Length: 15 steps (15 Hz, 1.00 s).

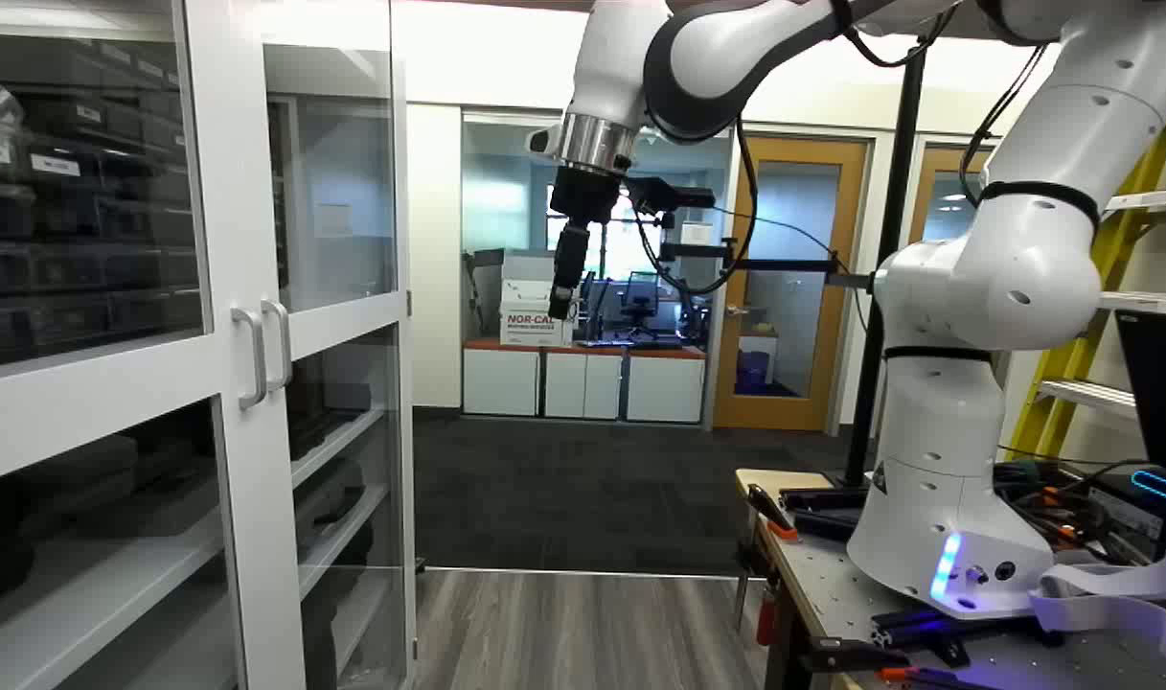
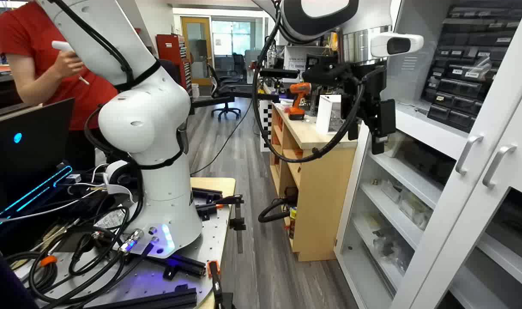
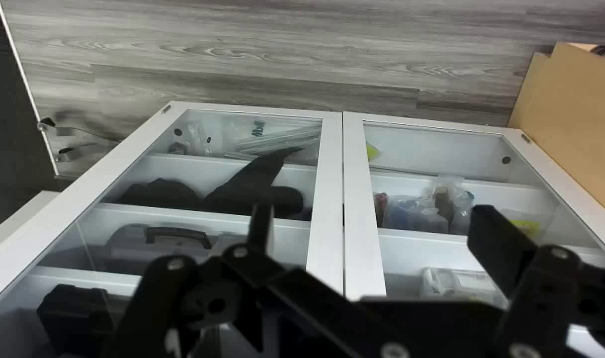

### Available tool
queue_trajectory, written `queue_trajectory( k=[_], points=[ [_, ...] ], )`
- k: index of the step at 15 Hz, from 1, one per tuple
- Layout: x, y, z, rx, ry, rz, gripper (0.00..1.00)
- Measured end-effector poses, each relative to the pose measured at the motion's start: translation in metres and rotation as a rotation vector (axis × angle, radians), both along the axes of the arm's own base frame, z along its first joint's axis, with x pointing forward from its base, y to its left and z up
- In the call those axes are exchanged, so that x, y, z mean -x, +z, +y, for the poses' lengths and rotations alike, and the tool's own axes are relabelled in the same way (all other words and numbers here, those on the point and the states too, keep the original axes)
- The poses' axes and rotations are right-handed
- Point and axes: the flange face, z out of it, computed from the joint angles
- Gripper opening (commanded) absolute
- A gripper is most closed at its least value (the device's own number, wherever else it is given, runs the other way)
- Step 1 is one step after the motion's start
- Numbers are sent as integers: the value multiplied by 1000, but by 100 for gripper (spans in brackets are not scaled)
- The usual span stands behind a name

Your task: Open the left file cabinet door

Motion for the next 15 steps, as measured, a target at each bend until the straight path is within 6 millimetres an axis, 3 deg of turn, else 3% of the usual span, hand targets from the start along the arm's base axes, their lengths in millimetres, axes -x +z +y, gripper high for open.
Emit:
queue_trajectory(
  k=[15],
  points=[
    [-4, 5, 2, -15, -3, -50, 100]
  ],
)
